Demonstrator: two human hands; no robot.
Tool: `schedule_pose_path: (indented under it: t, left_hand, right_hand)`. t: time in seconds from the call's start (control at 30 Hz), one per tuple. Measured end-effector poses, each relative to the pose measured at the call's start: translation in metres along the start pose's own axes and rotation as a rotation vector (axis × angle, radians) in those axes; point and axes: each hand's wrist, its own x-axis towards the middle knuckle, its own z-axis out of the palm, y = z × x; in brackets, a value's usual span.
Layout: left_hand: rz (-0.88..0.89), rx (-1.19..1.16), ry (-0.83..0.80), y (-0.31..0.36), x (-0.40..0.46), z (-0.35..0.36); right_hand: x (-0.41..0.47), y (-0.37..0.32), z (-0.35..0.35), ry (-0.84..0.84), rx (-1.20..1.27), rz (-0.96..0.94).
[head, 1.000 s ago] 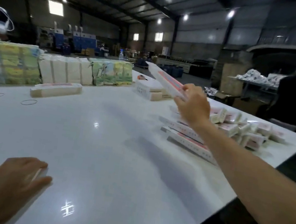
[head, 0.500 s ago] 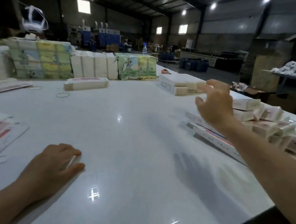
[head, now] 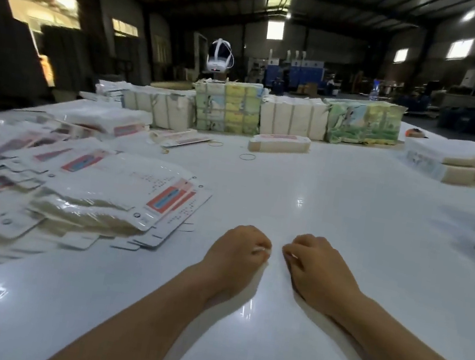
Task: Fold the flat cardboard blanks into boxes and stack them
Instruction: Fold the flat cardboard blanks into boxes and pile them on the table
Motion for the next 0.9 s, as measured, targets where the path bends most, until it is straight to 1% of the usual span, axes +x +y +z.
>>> schedule_pose_path:
  t: [0.07,0.1,0.17,0.23,0.3,0.33,0.4,0.5,0.6,0.67,0.73,0.8,0.83,0.87,0.9]
  left_hand:
    - [-0.149,-0.036,0.002,-0.011,0.016,-0.019]
    - [-0.227,0.024,0.025,-0.021,0.027,-0.033]
    - [-0.426,0.272,0.081,-0.048,0.044,-0.067]
    - [-0.667,0.483,0.081,-0.078,0.048,-0.101]
    - [-0.849,0.579,0.01,-0.104,0.044,-0.122]
    - [-0.895,0.604,-0.017,-0.114,0.043,-0.128]
    - [-0.911,0.602,-0.031,-0.126,0.046,-0.133]
    - [-0.911,0.531,0.006,-0.13,0.055,-0.135]
    - [-0.854,0.494,0.051,-0.127,0.06,-0.133]
    - [-0.8,0.541,0.071,-0.122,0.062,-0.128]
    - [-0.785,0.623,0.072,-0.12,0.062,-0.122]
    - [-0.755,0.812,0.094,-0.118,0.06,-0.119]
    - [-0.713,0.887,0.125,-0.114,0.059,-0.119]
    - [-0.664,0.902,0.156,-0.109,0.059,-0.119]
    - [-0.626,0.847,0.166,-0.103,0.059,-0.118]
  right_hand:
    - [0.0,0.001,0.002,0.023,0.032,0.0]
    - [0.0,0.0,0.002,0.029,0.042,0.001]
    - [0.0,0.0,0.003,0.044,0.056,0.004]
    - [0.001,0.0,0.003,0.056,0.06,0.006]
    - [0.002,-0.001,0.002,0.057,0.057,0.007]
    - [0.002,-0.002,0.001,0.052,0.052,0.009]
    - [0.003,-0.005,0.0,0.043,0.055,0.019]
    - [0.003,-0.007,-0.002,0.027,0.07,0.037]
    - [0.004,-0.007,-0.002,0.014,0.075,0.043]
    - [0.005,-0.008,-0.001,0.02,0.086,0.048]
    - [0.005,-0.008,-0.001,0.019,0.078,0.045]
    - [0.005,-0.008,0.0,0.012,0.065,0.027]
    - [0.006,-0.008,0.001,0.01,0.059,0.02]
    - [0.006,-0.008,0.0,0.011,0.057,0.018]
    - [0.006,-0.009,0.0,0.011,0.057,0.02]
